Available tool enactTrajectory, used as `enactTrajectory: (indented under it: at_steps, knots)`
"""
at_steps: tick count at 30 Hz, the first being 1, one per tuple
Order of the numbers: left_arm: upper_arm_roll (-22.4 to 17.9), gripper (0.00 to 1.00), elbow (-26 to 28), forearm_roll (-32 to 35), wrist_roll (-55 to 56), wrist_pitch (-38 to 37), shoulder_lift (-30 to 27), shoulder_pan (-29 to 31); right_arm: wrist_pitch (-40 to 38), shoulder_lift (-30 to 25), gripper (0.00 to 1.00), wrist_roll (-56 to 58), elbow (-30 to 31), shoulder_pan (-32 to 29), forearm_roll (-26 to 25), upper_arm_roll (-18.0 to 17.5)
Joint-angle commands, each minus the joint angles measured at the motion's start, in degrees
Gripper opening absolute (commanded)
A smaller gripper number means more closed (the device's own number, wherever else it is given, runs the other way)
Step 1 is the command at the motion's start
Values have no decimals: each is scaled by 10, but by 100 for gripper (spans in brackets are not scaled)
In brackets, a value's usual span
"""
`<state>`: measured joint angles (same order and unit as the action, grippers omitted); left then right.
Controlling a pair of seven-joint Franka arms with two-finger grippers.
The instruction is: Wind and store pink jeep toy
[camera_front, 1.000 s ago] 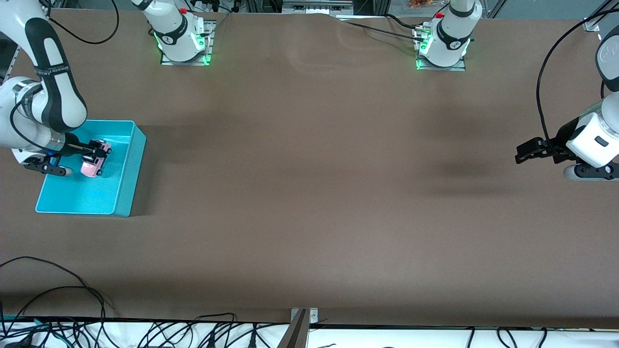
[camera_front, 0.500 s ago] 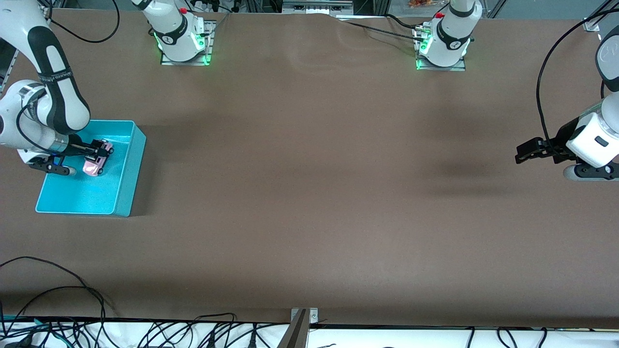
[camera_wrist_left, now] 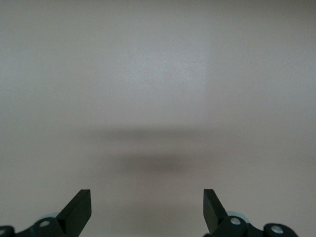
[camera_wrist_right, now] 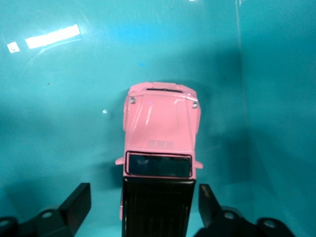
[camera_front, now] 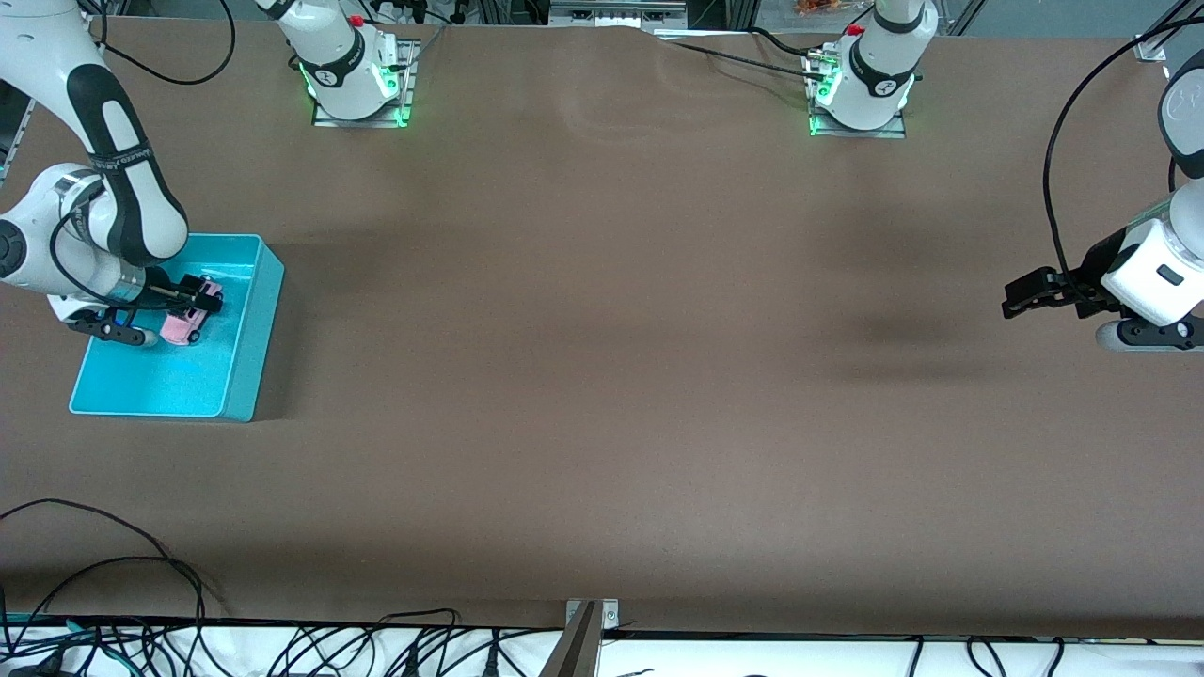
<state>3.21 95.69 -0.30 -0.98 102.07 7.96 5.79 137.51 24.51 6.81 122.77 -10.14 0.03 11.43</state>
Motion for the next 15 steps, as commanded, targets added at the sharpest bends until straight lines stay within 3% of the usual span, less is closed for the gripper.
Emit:
enactTrajectory:
  at_steps: [1, 15]
  knots:
    - [4, 100, 7, 8, -10, 2, -8, 5, 3, -27, 100, -11, 7, -1, -1, -11]
    - [4, 100, 7, 8, -10, 2, -5, 5, -47, -149, 100, -67, 4, -1, -2, -34]
